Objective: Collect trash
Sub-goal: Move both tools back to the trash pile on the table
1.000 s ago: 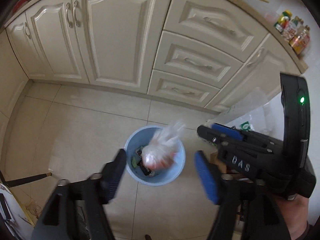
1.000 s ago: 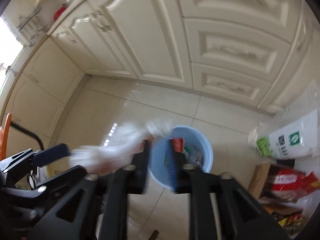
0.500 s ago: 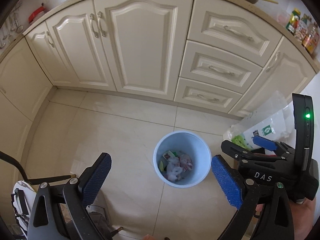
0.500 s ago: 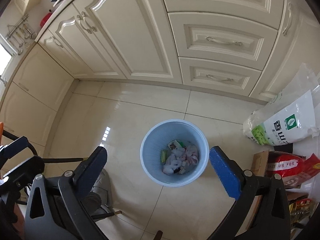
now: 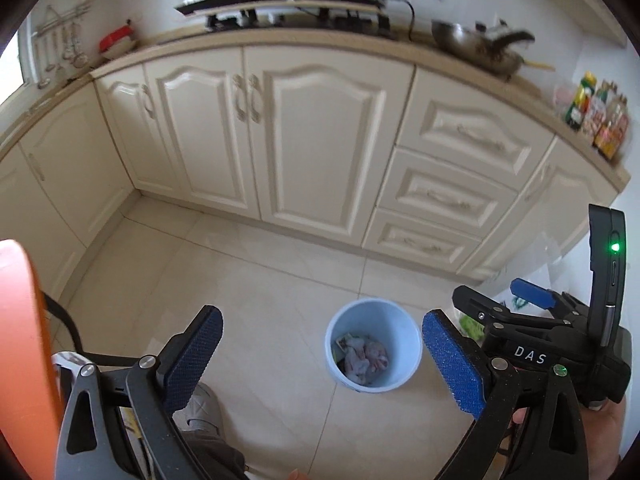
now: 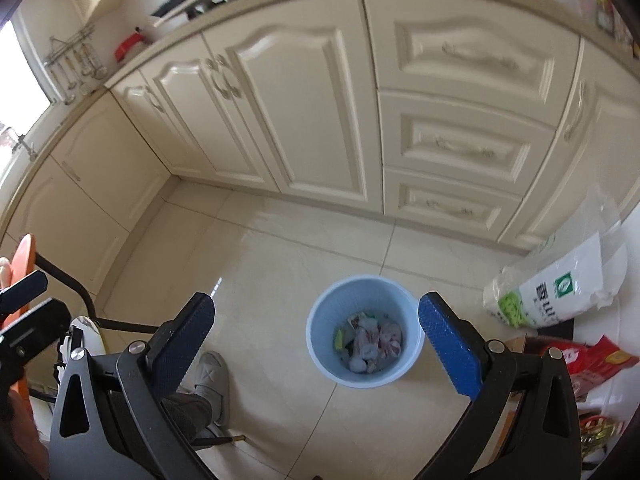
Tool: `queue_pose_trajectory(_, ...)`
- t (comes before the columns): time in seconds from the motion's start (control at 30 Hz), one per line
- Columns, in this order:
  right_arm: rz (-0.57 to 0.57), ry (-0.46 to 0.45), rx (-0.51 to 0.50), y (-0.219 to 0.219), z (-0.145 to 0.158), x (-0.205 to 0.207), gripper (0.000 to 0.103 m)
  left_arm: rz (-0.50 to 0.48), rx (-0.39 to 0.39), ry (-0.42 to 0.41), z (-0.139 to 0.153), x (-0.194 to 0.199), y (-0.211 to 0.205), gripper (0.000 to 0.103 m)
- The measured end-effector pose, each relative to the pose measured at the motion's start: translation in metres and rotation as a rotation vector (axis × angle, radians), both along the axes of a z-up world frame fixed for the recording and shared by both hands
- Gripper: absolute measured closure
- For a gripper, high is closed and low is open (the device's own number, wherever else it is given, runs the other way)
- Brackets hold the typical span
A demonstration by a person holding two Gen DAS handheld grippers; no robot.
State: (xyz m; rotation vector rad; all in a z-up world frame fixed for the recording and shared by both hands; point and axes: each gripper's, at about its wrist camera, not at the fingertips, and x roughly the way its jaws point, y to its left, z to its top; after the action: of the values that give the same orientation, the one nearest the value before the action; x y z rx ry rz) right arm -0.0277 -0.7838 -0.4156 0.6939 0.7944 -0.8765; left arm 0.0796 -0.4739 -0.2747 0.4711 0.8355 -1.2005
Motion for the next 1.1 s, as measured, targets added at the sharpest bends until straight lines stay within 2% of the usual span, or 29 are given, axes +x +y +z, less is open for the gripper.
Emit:
queue_pose_trajectory(0.27, 0.081, -0.046, -0.126, 0.042, 0.064, 0.038, 0.0, 0.096, -0.124, -0.068, 0.059, 0.021, 0.103, 0.004)
queue_pose_trajectory(0.5, 0.21, -0.109, -0.2, 0.092, 0.112, 0.095, 0.0, 0.254, -0.197, -0.11, 0.095, 0.05, 0.209, 0.004)
queue_pose_trajectory(0.8, 0.422, -0.201, -0.266, 0.169, 0.166, 0.187, 0.0, 0.464, -0.251, -0.169, 0.125, 0.067, 0.331, 0.004)
queue_pose_trajectory(1.1, 0.623, -0.27, -0.269, 0.247, 0.191, 0.275, 0.0, 0.687, -0.247, -0.233, 0.135, 0.075, 0.432, 0.003)
